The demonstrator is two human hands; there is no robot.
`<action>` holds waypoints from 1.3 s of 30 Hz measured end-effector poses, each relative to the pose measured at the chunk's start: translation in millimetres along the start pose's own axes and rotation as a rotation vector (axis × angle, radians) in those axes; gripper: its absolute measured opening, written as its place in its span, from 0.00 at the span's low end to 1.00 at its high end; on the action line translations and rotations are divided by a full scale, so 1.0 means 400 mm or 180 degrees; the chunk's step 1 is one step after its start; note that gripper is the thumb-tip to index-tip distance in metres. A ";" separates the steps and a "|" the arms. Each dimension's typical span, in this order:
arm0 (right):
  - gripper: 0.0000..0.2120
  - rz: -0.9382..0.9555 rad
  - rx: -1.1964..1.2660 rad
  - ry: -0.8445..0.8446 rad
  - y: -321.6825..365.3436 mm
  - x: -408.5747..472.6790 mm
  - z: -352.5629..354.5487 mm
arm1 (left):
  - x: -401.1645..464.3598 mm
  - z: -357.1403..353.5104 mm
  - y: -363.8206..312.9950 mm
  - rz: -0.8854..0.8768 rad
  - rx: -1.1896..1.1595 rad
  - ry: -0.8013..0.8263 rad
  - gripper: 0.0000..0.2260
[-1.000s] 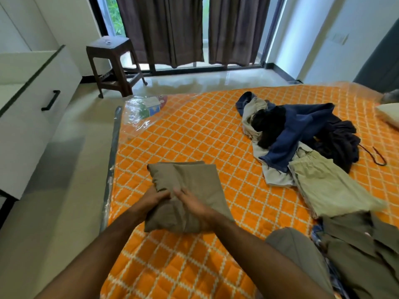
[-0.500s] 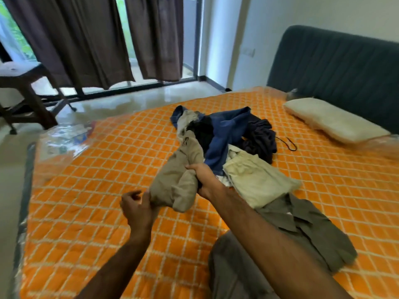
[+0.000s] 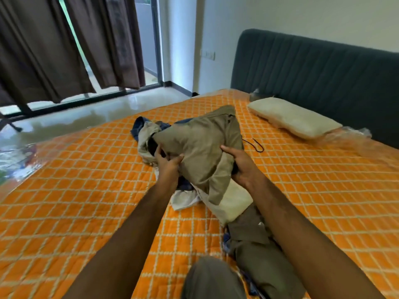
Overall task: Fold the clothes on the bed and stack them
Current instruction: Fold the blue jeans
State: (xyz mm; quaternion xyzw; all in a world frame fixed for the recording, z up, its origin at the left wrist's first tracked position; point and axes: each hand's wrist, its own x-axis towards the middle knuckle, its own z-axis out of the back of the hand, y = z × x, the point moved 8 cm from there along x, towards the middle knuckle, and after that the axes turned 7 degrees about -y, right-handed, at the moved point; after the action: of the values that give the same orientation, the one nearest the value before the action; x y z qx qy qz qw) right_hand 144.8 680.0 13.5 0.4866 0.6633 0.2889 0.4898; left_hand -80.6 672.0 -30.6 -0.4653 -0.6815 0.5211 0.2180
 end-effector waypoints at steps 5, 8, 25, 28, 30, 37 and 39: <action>0.22 0.0190 -0.0558 -0.1347 -0.148 0.067 0.291 | 0.039 -0.038 0.164 -0.0191 0.1793 0.0095 0.31; 0.27 -0.0501 -0.1129 -0.1627 -0.364 0.141 0.477 | 0.018 0.022 0.326 0.0303 0.2176 0.0260 0.20; 0.44 0.1436 -0.5337 -0.0038 -0.311 0.299 0.113 | 0.263 -0.073 0.212 -0.1225 0.4452 0.0959 0.19; 0.49 0.1382 -0.5232 -0.0065 -0.354 0.346 0.126 | 0.319 -0.167 0.176 -0.1902 0.4793 0.0849 0.31; 0.48 0.1498 -0.5235 -0.0153 -0.377 0.367 0.129 | 0.389 -0.227 0.186 -0.2115 0.4836 0.1073 0.41; 0.38 0.1181 -0.5523 -0.0103 -0.362 0.422 0.101 | 0.523 -0.219 0.255 -0.1022 0.5345 0.0932 0.35; 0.36 0.1053 -0.5592 -0.0105 -0.339 0.431 0.082 | 0.501 -0.205 0.224 -0.1386 0.5363 0.0903 0.16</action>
State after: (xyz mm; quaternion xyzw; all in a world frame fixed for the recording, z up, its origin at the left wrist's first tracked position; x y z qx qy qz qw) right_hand 118.2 788.2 -178.3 0.0294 0.1170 0.7526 0.6474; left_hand -74.5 888.2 -120.6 -0.0700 -0.1107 0.7347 0.6657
